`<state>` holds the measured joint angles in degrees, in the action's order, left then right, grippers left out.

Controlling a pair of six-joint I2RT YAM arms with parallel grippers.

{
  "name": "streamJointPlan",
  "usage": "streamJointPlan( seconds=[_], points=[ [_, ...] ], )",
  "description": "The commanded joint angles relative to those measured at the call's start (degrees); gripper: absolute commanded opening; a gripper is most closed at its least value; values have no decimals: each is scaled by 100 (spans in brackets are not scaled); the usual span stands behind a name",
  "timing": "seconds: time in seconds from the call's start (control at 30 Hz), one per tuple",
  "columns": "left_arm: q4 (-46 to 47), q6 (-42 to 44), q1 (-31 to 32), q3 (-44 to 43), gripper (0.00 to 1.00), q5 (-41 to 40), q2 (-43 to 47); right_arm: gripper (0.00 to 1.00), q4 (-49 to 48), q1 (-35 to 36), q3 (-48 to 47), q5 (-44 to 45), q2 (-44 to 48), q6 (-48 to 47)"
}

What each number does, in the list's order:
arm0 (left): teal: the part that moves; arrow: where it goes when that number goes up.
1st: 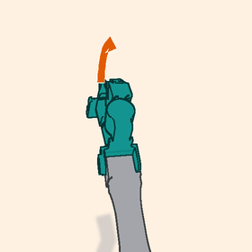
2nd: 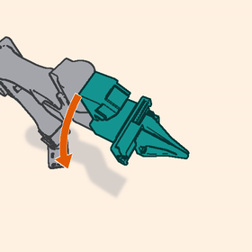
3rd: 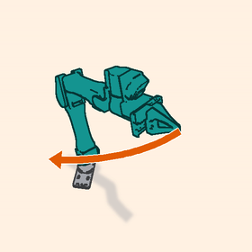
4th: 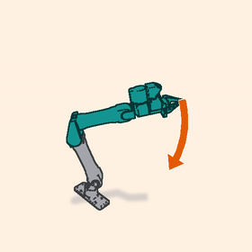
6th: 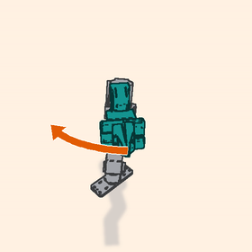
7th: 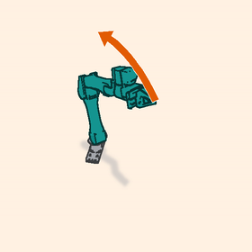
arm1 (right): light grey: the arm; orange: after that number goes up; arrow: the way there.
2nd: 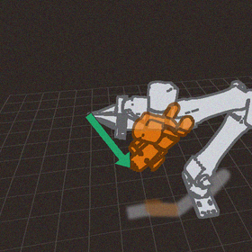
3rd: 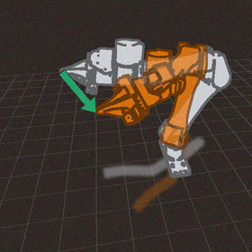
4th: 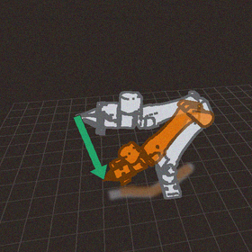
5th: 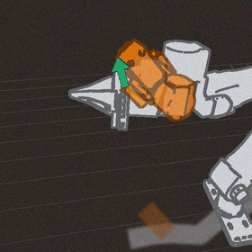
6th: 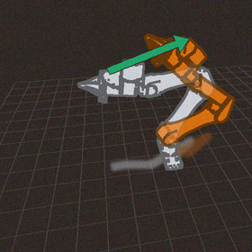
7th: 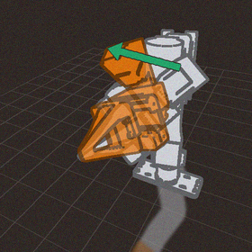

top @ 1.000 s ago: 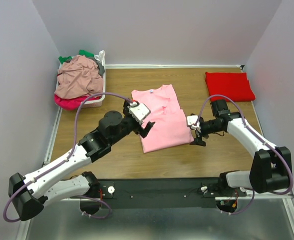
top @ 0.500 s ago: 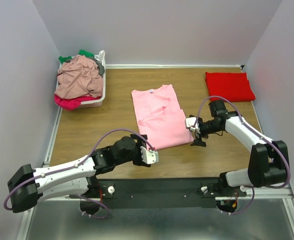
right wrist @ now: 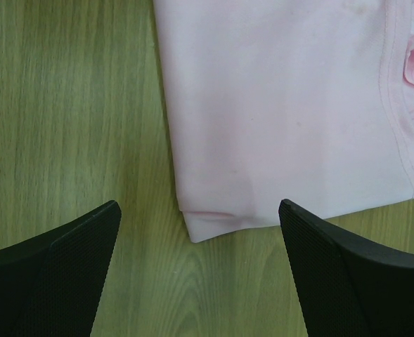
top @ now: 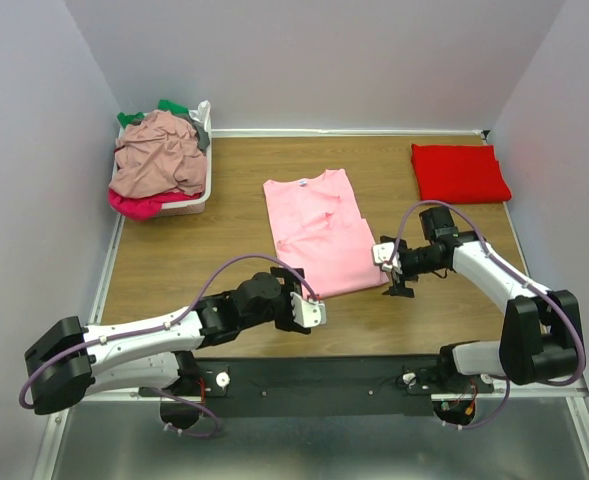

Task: Fold and stack the t-shirts
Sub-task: Fold the tshirt

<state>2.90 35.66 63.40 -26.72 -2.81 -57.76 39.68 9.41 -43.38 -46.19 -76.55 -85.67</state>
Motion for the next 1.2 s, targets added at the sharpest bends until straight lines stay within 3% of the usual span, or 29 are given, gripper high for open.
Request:
streamJointPlan(
  seconds=[0.0,0.27,0.4,0.7,0.87,1.03,1.07,1.17],
  points=[
    [334,-42,24,-9,98,-123,124,100,-215,-18,163,137,62,-204],
    [308,117,41,-140,87,-282,-569,98,-233,61,110,181,-158,-389],
    [299,213,190,-219,85,-343,-1376,96,-242,105,31,181,-263,-363],
    [519,204,147,-413,75,-1160,-2415,94,-268,105,66,198,-316,-301],
    [352,231,147,-422,54,-1257,-2442,94,-303,105,49,234,-343,-336],
    [317,266,138,-387,49,-1214,-2372,93,-391,114,-57,365,-483,-354],
    [317,275,138,-404,40,-1135,-2380,93,-452,122,-57,400,-509,-354],
    [247,310,138,-465,30,-933,-2442,91,-636,166,-66,637,-659,-337]
  ],
)
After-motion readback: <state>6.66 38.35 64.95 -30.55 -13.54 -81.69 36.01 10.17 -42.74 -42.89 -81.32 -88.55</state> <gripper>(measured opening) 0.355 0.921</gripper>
